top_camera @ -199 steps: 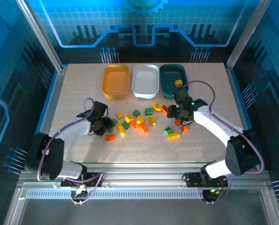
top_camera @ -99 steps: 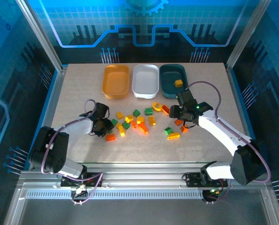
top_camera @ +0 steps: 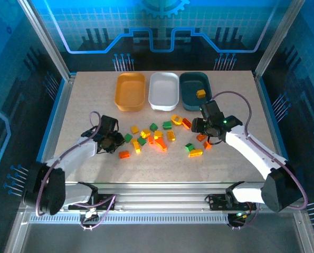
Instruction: Sort the legos into containers by color
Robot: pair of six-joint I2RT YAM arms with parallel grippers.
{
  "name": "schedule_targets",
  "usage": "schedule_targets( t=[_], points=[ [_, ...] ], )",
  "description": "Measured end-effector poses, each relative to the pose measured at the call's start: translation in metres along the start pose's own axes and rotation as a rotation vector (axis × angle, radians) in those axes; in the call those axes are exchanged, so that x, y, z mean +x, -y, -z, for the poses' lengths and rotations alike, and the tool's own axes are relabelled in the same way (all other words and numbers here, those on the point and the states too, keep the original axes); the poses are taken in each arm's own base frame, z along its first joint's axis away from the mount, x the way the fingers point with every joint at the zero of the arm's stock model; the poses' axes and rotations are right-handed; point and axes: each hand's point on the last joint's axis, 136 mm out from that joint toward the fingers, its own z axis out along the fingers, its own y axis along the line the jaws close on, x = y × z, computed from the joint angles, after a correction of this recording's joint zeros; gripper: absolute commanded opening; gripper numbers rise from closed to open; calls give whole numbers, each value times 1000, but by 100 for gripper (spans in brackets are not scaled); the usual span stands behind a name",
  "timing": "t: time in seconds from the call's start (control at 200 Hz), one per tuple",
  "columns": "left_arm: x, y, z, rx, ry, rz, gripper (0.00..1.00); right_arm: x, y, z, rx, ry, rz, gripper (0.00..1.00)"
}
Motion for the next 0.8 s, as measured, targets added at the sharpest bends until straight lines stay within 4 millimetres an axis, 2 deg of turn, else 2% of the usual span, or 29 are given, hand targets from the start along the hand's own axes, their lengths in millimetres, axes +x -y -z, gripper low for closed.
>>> schedule_targets(
  t=[0.065, 0.17, 0.24, 0.28, 0.34, 0.455, 0.545, 0.635, 0.68, 0.72, 0.8],
  points=[
    [-12, 13, 14, 21, 39, -27, 19, 0, 1, -1, 7, 1, -2, 60],
    [-46, 48, 36, 70, 111, -65, 19, 2, 2, -6, 18, -14, -1, 60],
    [-78, 75, 42, 93, 157, -81, 17, 4, 3, -9, 24, -24, 1, 60],
    [-94, 88, 38, 93, 169, -87, 16, 4, 3, -11, 28, -27, 1, 60],
    [-119, 108, 25, 88, 174, -97, 16, 3, 6, -15, 35, -32, -7, 59],
    [-155, 138, -23, 75, 137, -109, 17, 1, 22, -30, 67, -67, -55, 59],
    [-171, 152, -61, 61, 90, -121, 17, 1, 34, -38, 87, -92, -85, 60],
    [-181, 163, -93, 49, 48, -141, 22, 2, 36, -43, 90, -110, -89, 60],
    [-185, 166, -105, 42, 32, -151, 27, 4, 35, -45, 86, -122, -87, 61],
    [-187, 168, -114, 37, 18, -163, 36, 5, 33, -48, 83, -134, -82, 61],
    [-188, 170, -123, 34, -8, -174, 50, 8, 31, -54, 78, -158, -70, 62]
  ],
)
